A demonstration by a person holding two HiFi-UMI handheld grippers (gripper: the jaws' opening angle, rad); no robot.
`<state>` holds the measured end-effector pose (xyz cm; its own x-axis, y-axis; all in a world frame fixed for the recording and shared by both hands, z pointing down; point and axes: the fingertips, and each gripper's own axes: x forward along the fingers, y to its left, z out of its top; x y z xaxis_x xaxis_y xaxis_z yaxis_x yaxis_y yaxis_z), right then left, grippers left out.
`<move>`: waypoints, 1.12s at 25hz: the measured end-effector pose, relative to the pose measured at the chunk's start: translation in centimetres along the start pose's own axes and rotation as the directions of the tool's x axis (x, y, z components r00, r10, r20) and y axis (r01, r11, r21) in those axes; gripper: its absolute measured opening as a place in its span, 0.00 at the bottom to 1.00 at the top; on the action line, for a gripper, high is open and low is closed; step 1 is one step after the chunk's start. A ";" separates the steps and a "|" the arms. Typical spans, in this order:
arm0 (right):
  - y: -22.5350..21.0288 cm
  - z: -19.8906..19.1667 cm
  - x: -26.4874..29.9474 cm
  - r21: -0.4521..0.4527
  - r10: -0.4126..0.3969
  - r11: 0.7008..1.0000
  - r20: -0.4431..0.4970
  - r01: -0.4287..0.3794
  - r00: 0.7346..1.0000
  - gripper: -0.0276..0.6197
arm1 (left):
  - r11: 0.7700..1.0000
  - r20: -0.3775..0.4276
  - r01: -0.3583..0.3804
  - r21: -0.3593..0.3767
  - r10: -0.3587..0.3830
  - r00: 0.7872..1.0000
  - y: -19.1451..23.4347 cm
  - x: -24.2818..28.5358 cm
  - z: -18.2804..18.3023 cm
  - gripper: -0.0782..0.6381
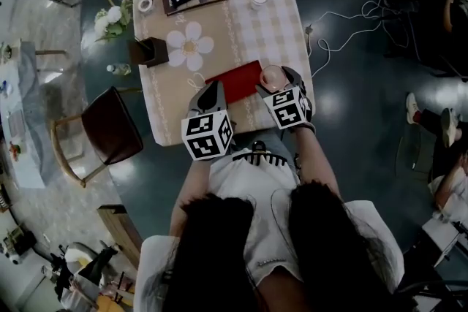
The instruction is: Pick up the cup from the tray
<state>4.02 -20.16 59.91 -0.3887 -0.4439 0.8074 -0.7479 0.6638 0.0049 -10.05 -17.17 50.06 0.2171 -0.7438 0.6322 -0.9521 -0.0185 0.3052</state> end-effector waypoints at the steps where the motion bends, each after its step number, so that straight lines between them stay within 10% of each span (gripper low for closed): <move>1: -0.8 -0.4 -0.2 0.011 -0.013 1.000 -0.002 0.013 1.000 0.65 | 1.000 0.000 0.010 0.006 -0.010 1.000 -0.5 0.3 0.2 0.12; 28: -4.7 -5.4 0.1 0.120 -0.051 0.992 0.029 0.047 0.998 0.66 | 0.990 0.002 0.140 0.027 -0.140 0.990 -4.0 1.9 1.1 0.12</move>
<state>10.42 -20.09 63.16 -0.3658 -0.4942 0.7886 -0.8246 0.5650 -0.0284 -6.03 -19.26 49.25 0.3480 -0.7352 0.5817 -0.9178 -0.1407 0.3713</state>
